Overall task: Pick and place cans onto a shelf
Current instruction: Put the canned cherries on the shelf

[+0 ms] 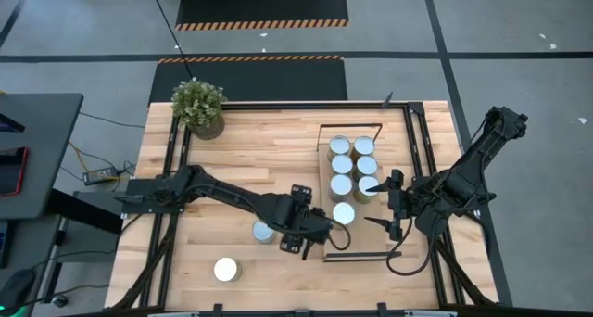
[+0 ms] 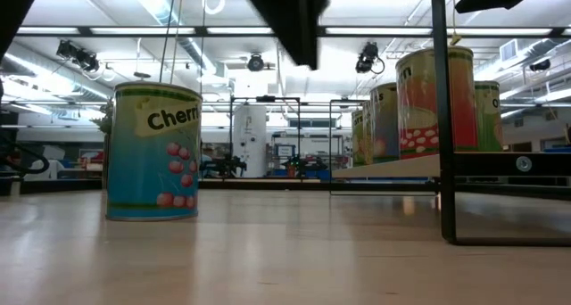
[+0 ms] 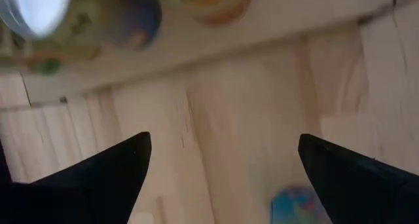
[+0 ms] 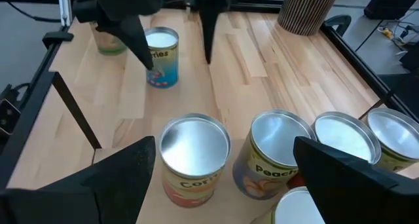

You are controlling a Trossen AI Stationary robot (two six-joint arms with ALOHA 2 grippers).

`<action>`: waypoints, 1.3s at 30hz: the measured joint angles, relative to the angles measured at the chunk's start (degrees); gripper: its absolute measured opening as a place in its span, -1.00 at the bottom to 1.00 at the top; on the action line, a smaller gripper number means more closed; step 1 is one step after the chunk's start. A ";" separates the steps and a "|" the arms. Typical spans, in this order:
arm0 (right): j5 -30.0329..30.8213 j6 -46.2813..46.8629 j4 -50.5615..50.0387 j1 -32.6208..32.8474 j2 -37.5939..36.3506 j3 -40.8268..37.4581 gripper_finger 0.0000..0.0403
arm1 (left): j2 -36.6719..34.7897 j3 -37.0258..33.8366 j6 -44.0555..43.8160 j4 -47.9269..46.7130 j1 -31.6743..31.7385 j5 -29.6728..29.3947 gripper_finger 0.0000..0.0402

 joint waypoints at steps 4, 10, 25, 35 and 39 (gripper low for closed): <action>0.09 0.37 0.45 0.00 -0.01 0.00 0.84 | -1.24 -0.02 -3.12 -4.87 -1.51 2.62 0.96; 0.11 -0.36 1.37 0.00 -0.01 0.00 0.84 | -3.20 0.00 -5.92 -6.53 -3.50 3.14 0.96; 0.13 -0.57 1.64 0.00 0.00 -0.02 0.84 | -3.37 0.00 -6.13 -7.00 -3.16 1.80 0.96; 0.13 -0.39 1.64 0.00 0.00 -0.02 0.84 | -3.37 0.00 -7.38 -7.11 -3.18 1.72 0.96; 0.13 -0.37 1.64 0.00 0.00 -0.02 0.84 | -3.37 0.00 -7.47 -7.18 -3.18 1.78 0.96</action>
